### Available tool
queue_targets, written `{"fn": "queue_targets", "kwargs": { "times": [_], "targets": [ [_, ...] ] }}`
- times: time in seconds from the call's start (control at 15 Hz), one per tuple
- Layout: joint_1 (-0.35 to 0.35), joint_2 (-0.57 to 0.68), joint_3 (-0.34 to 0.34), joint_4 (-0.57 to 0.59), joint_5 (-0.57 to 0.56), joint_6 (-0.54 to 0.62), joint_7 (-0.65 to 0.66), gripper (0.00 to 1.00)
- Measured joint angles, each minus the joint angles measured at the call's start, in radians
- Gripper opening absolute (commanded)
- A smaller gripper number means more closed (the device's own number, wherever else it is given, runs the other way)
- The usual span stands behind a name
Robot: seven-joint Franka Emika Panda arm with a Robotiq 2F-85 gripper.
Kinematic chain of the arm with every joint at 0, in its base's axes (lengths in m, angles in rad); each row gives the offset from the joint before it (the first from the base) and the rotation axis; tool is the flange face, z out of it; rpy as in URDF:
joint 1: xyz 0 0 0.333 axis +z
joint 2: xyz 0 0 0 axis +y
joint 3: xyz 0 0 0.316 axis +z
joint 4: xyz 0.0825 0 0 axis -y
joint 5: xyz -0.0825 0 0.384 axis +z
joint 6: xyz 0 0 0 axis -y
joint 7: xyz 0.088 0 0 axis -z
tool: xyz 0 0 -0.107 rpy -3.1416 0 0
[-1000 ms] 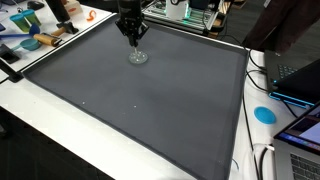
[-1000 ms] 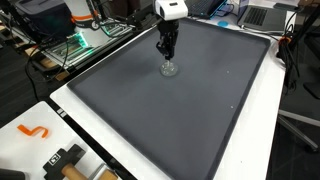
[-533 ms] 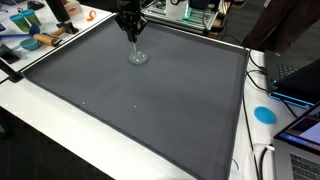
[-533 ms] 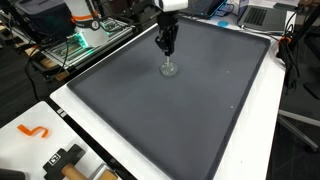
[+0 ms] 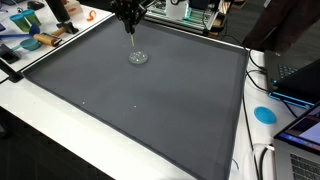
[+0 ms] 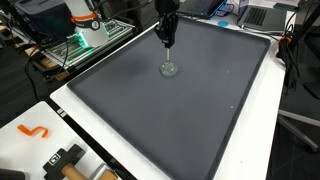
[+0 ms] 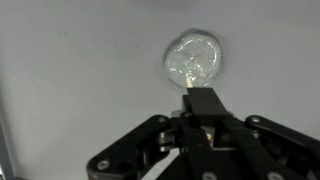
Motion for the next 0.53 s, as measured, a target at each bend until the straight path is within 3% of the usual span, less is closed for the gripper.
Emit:
{"fn": "queue_targets", "kwargs": {
  "times": [0.07,0.13,0.47,0.53],
  "targets": [
    [0.000,-0.006,0.001,0.001,-0.001,-0.007,0.001,0.03],
    [0.000,-0.011,0.001,0.001,-0.002,-0.014,0.001,0.13],
    [0.000,-0.011,0.003,0.003,-0.001,-0.014,0.001,0.13],
    [0.000,-0.011,0.003,0.003,-0.001,-0.014,0.001,0.03]
  ]
}}
